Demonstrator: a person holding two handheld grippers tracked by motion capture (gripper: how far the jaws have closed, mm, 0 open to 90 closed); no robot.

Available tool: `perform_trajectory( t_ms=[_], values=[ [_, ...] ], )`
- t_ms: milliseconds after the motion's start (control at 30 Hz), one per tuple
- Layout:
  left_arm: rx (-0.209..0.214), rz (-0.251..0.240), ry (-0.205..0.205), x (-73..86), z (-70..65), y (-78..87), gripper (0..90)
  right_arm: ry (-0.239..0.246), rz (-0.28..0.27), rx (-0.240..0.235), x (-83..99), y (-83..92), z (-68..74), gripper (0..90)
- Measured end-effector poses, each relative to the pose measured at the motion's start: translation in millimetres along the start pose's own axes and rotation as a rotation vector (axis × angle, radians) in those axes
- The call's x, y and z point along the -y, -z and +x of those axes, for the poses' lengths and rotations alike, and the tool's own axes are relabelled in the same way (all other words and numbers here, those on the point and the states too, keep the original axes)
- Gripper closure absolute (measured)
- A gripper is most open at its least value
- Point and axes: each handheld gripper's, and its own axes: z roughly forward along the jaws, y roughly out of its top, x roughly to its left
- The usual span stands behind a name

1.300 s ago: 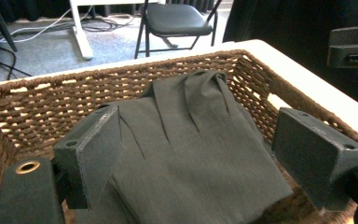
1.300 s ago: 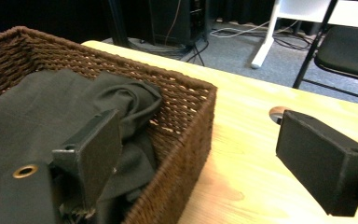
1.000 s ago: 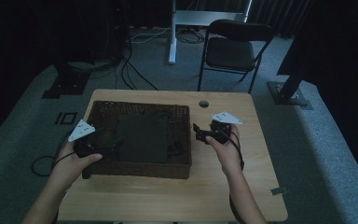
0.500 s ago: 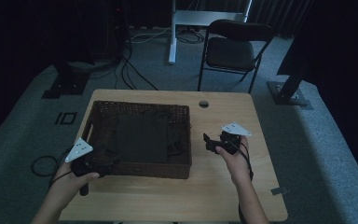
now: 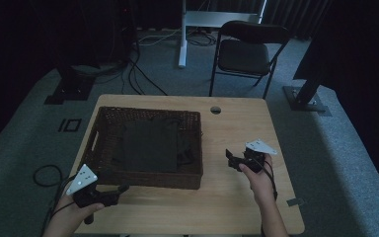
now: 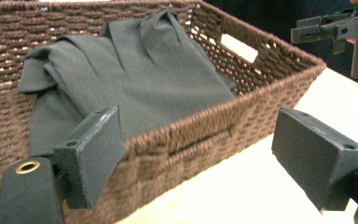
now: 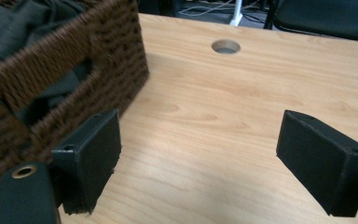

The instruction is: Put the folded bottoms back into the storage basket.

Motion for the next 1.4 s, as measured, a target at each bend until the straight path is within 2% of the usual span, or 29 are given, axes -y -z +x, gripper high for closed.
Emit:
perform_trajectory(
  t_ms=[133,267,333,500,700,867,933,1000,1033,1133,1200,1400],
  values=[
    [-0.005,0.024,-0.021,11.3,-5.5,0.5,16.9,-0.028,-0.006,0.017,8.0,1.7,-7.0,13.4],
    [-0.012,0.033,-0.011,21.8,-6.5,-1.9,16.9,-0.046,-0.003,0.023,14.0,2.3,-11.7,13.3],
    [-0.015,0.052,0.016,33.3,-3.5,-6.9,16.8,-0.049,0.006,0.041,19.6,2.9,-17.2,13.4],
    [-0.057,0.093,0.030,53.8,2.3,-17.4,16.9,-0.050,0.027,0.074,29.8,4.8,-27.2,13.3],
    [-0.116,0.104,0.094,77.0,11.3,-29.7,16.9,-0.069,0.062,0.107,44.5,3.2,-39.5,13.4],
    [-0.151,0.140,0.098,82.8,15.9,-32.2,16.8,-0.061,0.095,0.138,51.2,1.5,-44.7,13.4],
    [-0.191,0.174,0.114,86.6,20.2,-32.4,16.9,-0.076,0.113,0.162,56.0,1.5,-50.7,13.3],
    [-0.220,0.187,0.095,89.7,21.6,-33.6,16.9,-0.082,0.121,0.172,58.7,2.4,-53.9,13.3],
    [-0.227,0.195,0.098,91.3,22.6,-33.9,16.9,-0.082,0.125,0.176,60.0,2.6,-55.3,13.3],
    [-0.231,0.199,0.122,94.7,24.8,-35.3,16.9,-0.087,0.140,0.183,63.6,2.8,-59.0,13.3],
    [-0.271,0.216,0.113,95.5,26.4,-35.1,16.9,-0.092,0.146,0.184,65.2,2.7,-60.5,13.3],
    [-0.336,0.251,0.123,99.5,32.4,-32.8,16.9,-0.113,0.187,0.189,72.2,0.4,-65.6,13.4]
  ],
)
